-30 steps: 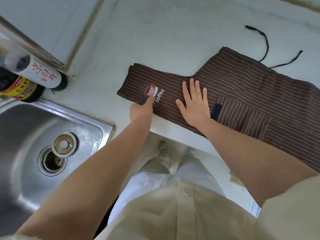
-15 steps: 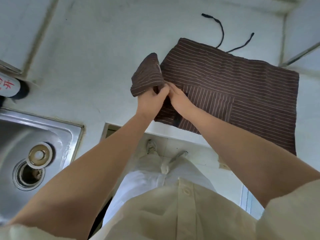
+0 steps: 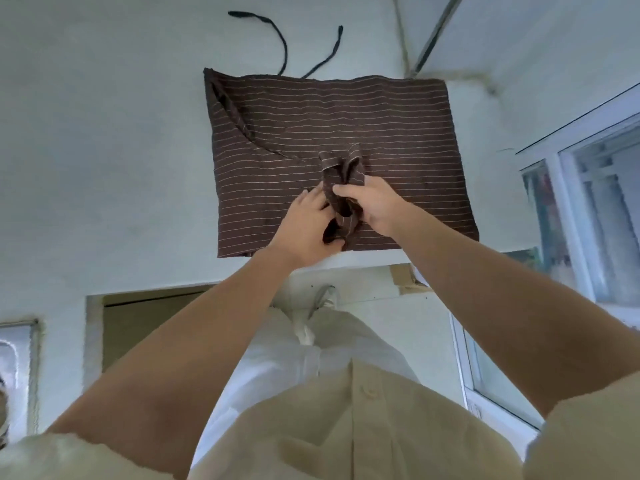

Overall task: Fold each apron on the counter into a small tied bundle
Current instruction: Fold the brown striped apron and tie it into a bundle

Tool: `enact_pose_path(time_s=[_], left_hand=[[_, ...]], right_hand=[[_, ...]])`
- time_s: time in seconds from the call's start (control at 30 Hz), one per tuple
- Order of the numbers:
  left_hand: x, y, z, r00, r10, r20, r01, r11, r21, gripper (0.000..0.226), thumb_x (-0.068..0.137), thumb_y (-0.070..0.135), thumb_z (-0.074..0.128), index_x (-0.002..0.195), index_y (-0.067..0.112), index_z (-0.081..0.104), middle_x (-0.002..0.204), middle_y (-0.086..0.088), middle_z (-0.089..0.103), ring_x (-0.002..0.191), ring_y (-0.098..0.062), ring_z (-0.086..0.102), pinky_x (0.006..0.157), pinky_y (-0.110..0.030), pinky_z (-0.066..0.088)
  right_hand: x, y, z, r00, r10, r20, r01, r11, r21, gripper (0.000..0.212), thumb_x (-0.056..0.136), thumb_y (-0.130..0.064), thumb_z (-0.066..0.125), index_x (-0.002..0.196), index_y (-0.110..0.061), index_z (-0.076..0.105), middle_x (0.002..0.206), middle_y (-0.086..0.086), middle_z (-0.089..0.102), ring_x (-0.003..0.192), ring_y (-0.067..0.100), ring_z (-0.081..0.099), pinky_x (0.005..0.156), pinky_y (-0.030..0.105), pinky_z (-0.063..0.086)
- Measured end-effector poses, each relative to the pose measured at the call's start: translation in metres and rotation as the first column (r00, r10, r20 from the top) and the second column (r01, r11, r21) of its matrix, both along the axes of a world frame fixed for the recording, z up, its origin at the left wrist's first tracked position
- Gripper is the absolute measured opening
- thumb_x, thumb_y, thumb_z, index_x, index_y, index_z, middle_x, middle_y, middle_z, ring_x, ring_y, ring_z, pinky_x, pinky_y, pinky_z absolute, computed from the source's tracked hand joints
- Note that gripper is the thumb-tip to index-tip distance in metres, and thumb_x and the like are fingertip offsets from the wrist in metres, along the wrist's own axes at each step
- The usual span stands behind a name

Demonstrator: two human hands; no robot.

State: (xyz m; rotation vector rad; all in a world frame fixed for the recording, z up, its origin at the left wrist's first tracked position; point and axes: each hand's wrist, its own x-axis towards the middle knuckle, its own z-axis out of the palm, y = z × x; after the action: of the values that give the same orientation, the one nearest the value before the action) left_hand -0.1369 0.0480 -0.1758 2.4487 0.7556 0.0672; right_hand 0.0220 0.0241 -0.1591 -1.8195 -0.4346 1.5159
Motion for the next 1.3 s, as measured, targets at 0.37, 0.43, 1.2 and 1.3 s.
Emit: enact_pose_path(time_s=[0.37,0.43,1.2,1.3], left_hand=[[-0.012,0.01,0.002,0.863,0.503,0.052,-0.505,0.85,0.153,0.032,0.094,0.037,0.054,0.121,0.021,0.057,0.151,-0.009,0.038,0.141,-0.03,0.029,0.118,-0.051,0.02],[-0.015,0.008,-0.003,0.748,0.663,-0.019,-0.653,0.741,0.158,0.047,0.093,0.042,0.055,0.132,0.02,0.046,0.151,-0.014,0.031,0.14,-0.032,0.028,0.116,-0.048,0.023],[-0.096,0.034,0.003,0.441,0.893,-0.089,-0.838,0.445,0.314,0.04,0.092,0.025,0.055,0.13,0.018,0.048,0.141,-0.017,0.038,0.129,-0.036,0.035,0.107,-0.048,0.031],[-0.078,0.029,-0.003,0.554,0.818,-0.154,-0.772,0.574,0.273,0.044,0.093,0.041,0.051,0.133,0.022,0.047,0.147,-0.015,0.034,0.134,-0.037,0.031,0.11,-0.053,0.025]], right_hand=[[0.053,-0.015,0.018,0.936,-0.236,0.263,0.242,0.97,0.009,0.025,0.099,-0.015,0.046,0.077,-0.023,0.053,0.078,-0.005,0.055,0.072,0.009,0.049,0.07,0.025,0.041],[0.063,-0.024,0.009,0.909,-0.238,0.342,0.263,0.964,-0.028,0.021,0.1,-0.027,0.047,0.082,-0.021,0.056,0.076,-0.003,0.051,0.068,0.008,0.043,0.066,0.023,0.037],[-0.049,0.018,0.007,0.962,0.187,0.197,-0.177,0.982,-0.064,0.012,0.102,-0.026,0.049,0.11,-0.016,0.05,0.089,-0.007,0.053,0.087,0.012,0.051,0.083,0.027,0.041],[-0.042,0.019,0.012,0.922,0.158,0.354,-0.165,0.986,-0.01,0.022,0.1,-0.029,0.053,0.107,-0.009,0.059,0.094,0.002,0.063,0.092,0.02,0.062,0.084,0.032,0.051]])
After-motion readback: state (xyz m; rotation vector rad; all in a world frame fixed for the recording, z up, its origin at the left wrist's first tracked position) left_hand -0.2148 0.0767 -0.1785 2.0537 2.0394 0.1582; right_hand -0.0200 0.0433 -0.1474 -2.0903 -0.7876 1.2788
